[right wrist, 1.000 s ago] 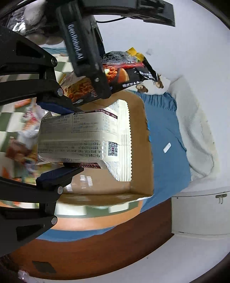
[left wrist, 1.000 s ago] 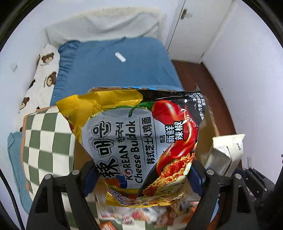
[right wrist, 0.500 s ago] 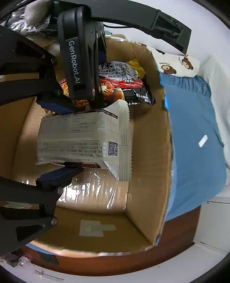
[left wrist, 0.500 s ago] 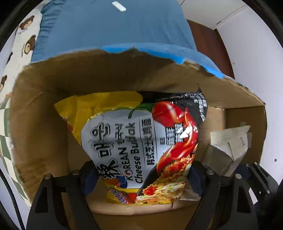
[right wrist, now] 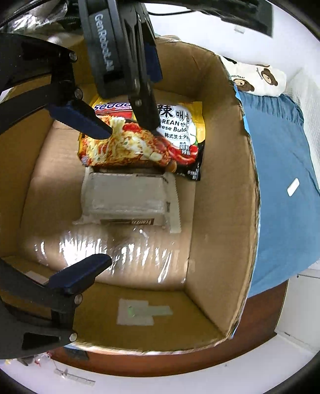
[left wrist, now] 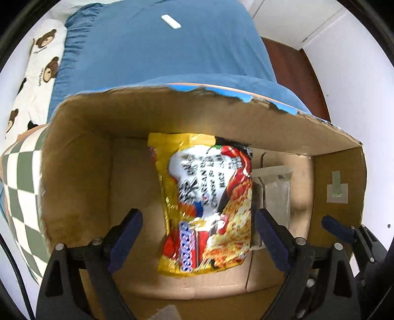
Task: Organize snacks
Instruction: 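Carry both packets into the cardboard box and open both tools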
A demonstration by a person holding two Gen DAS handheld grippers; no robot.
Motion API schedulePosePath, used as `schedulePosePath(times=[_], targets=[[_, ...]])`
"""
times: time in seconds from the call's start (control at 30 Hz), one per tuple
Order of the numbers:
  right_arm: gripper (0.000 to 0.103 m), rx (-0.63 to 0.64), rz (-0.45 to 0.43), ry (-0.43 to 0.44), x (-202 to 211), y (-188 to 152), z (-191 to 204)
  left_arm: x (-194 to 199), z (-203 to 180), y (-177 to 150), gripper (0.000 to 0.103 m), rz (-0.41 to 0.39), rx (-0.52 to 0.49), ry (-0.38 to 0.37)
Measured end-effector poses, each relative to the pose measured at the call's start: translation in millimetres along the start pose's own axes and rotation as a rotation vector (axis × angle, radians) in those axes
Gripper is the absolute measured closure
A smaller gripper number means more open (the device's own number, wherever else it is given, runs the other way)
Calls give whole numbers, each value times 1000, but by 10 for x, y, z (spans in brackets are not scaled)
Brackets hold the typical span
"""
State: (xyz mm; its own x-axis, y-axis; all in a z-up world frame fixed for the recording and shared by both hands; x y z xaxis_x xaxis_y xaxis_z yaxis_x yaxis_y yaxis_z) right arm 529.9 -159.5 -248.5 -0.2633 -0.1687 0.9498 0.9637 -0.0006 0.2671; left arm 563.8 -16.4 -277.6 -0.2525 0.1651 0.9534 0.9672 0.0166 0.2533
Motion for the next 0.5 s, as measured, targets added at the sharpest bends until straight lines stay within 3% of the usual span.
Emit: schedulePosePath(times=[0.27,0.5], targets=[[7,-2,-44,-24,206,-288,13,400,155,-474,10,-68,15,11],[7,32,-110,-38,538,-606,105,806,166,-743,10,-181,-2,39]])
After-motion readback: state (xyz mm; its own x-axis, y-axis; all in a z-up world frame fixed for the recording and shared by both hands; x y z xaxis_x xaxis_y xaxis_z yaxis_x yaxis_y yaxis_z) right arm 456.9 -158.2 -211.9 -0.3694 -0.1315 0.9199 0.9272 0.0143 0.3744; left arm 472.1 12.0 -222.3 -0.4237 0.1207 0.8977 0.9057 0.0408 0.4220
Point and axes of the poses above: each gripper's, at about its wrist camera, not at the fingertips, and x roughly against the way its jaws point, z to its left, y to its top, the point moved 1 cm from there along -x, roughly the way its jaws point, and after that the axes turned 14 degrees about -z, right-handed, at the moved point
